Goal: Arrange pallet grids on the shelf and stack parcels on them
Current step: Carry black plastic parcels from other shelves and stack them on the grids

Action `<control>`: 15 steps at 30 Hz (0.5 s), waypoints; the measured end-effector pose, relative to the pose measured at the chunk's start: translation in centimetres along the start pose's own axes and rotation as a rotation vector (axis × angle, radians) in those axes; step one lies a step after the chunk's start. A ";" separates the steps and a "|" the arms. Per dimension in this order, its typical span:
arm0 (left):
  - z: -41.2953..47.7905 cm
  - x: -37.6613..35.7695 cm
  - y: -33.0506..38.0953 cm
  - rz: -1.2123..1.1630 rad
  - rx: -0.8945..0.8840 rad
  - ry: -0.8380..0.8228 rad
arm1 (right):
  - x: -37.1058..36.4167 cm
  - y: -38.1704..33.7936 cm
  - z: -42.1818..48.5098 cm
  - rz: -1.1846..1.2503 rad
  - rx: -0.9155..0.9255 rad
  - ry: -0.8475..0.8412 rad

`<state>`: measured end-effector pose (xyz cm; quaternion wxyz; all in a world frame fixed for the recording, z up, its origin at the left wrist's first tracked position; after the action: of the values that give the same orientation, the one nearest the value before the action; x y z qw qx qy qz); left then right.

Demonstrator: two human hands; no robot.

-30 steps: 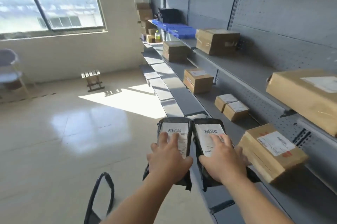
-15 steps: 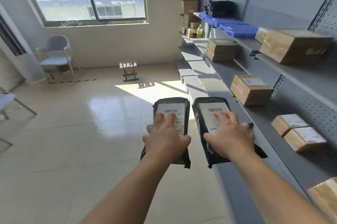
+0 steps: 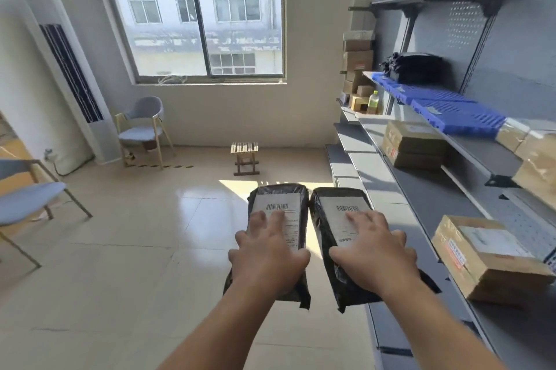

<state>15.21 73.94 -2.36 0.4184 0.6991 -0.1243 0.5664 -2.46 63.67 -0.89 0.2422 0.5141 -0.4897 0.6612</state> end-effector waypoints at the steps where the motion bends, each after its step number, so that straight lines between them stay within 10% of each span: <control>1: 1.4 -0.1 0.6 0.000 0.011 0.007 | 0.3 -0.2 1.9 -0.011 0.021 -0.004; 15: 25.1 -3.6 2.6 -0.009 0.098 0.001 | -2.0 -2.7 26.6 -0.101 0.056 -0.023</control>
<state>29.64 53.02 -4.67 0.3866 0.7188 -0.0929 0.5703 12.26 41.26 -1.88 0.2549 0.5523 -0.4472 0.6557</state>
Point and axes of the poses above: each hand's wrist, its own z-axis towards the middle knuckle, its own x-axis out of the back of the hand, y = z × x, the point moved 10 cm from there along z, towards the middle knuckle, and after that the axes turned 5 degrees about x, right-handed, at the moved point
